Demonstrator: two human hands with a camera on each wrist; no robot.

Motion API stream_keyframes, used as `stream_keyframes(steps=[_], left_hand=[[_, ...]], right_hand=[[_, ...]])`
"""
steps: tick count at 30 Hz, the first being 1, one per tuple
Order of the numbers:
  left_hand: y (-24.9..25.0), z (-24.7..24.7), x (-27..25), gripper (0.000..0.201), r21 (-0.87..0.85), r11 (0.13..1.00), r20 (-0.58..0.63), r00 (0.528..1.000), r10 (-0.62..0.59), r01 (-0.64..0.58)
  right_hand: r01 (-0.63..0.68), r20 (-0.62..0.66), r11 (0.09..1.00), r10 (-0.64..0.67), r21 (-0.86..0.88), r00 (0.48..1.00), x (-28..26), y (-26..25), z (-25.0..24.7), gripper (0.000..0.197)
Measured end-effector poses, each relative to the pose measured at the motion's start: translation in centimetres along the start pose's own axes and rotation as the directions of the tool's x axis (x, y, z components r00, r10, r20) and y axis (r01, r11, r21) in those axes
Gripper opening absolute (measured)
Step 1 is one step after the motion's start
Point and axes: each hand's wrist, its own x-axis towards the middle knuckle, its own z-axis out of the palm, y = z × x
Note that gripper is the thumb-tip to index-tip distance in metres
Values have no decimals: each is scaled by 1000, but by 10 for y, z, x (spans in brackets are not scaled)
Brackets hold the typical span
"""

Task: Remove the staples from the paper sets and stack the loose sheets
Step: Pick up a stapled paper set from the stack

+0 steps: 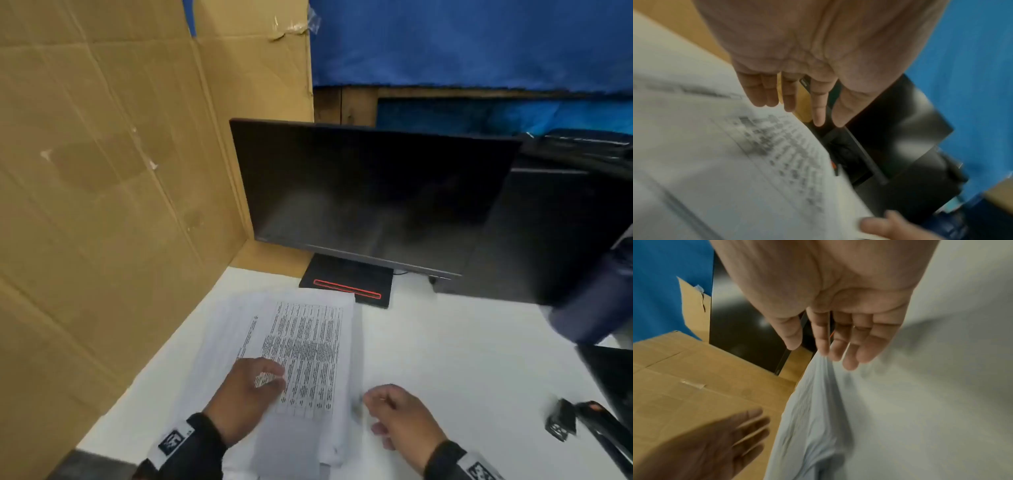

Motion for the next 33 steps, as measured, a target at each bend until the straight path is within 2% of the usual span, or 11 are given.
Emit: stream_keyframes(steps=[1, 2, 3, 7, 11, 15, 19, 24, 26, 29, 33], left_hand=[[-4, 5, -1, 11, -114, 993, 25, 1000, -7, 10], [-8, 9, -2, 17, -183, 980, 43, 997, -71, 77], [-10, 13, -7, 25, -236, 968, 93, 994, -64, 84], [-37, 26, -17, 37, -435, 890, 126, 988, -92, 139], [-48, 28, -24, 36, -578, 808, 56, 994, -99, 113], [-45, 23, -42, 38, -563, 827, -5, 1000, -14, 9], [-56, 22, -56, 9, -444, 891, -99, 994, 52, -91], [-65, 34, -68, 6, -395, 914, -109, 993, 52, -91], [-58, 39, -72, 17, -429, 897, -116, 991, 63, -107], [-35, 47, -80, 47, -572, 815, -72, 996, 61, -91], [-6, 57, -91, 35, -833, 553, 73, 987, 141, -17]], right_hand=[[13, 2, 1000, -13, 5, 1000, 6, 9, 16, 17], [16, -37, 999, -15, 28, 999, 7, 11, 26, 20], [32, -69, 999, -30, 23, 997, 12, 19, 37, 23], [97, -115, 982, -117, -165, 987, 24, 33, 58, 44], [219, -105, 928, -261, -302, 960, 29, 35, 62, 20], [232, -170, 933, -285, -276, 943, 21, 47, 57, 20], [250, -241, 931, -315, -265, 918, -4, 64, 35, 24], [355, -294, 911, -405, -210, 866, -45, 84, -19, 27], [387, -279, 906, -422, -172, 862, -60, 90, -43, 28], [421, -165, 901, -433, -103, 886, -85, 92, -70, 27], [413, -25, 906, -416, -92, 909, -112, 96, -82, 29]])
